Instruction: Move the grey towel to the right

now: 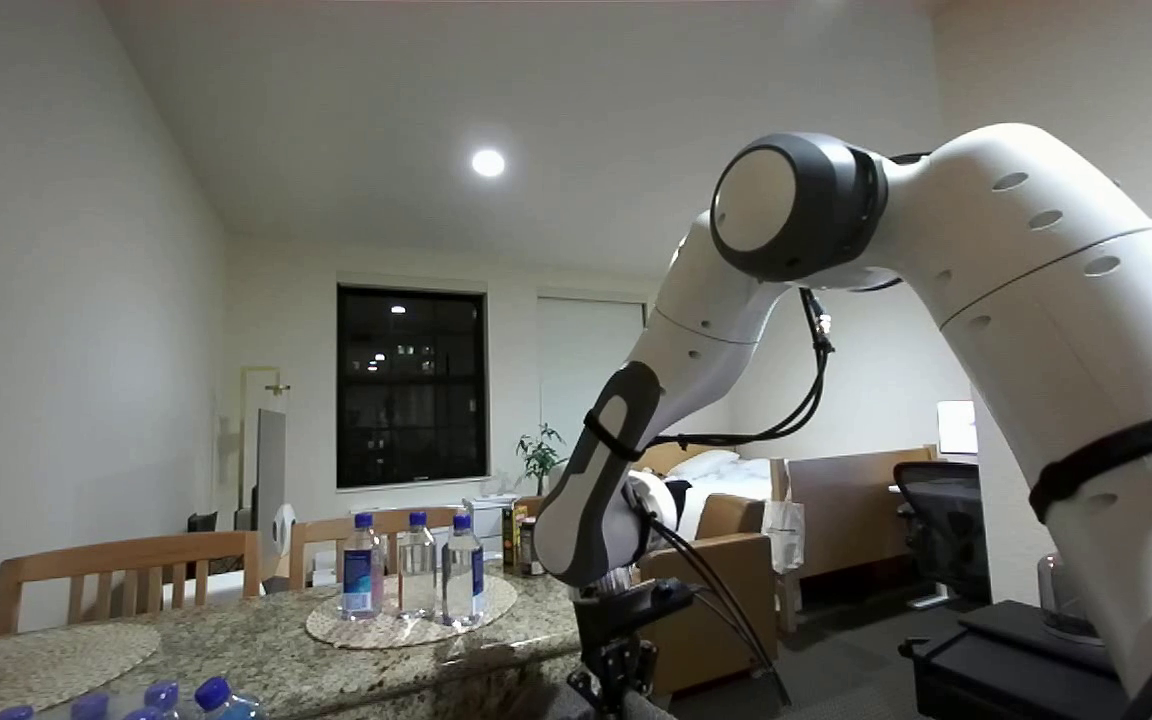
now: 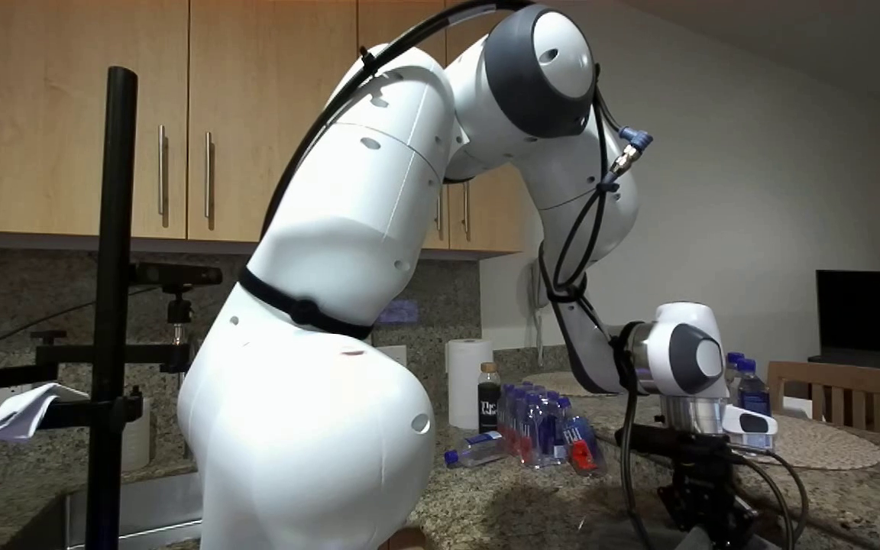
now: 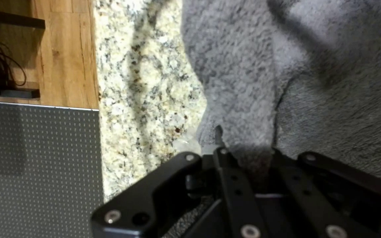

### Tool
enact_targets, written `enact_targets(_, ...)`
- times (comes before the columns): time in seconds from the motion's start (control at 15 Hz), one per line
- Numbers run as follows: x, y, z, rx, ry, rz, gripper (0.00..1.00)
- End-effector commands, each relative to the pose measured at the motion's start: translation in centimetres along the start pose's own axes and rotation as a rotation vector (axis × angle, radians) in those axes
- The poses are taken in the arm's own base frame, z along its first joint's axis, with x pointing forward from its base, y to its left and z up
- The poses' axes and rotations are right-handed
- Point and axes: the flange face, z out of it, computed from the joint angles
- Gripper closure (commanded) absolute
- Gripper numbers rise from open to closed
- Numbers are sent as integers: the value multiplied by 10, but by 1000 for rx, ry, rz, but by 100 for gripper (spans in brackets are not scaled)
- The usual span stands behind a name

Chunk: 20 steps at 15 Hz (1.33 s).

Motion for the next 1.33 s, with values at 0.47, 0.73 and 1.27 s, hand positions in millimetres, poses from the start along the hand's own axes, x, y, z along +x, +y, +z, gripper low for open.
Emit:
enact_targets(0.47, -9, 29, -5, -112, 15, 56, 91)
enact_targets(0.73, -10, 36, -4, -117, 6, 76, 91)
enact_targets(1.27, -9, 43, -6, -114, 0, 84, 41)
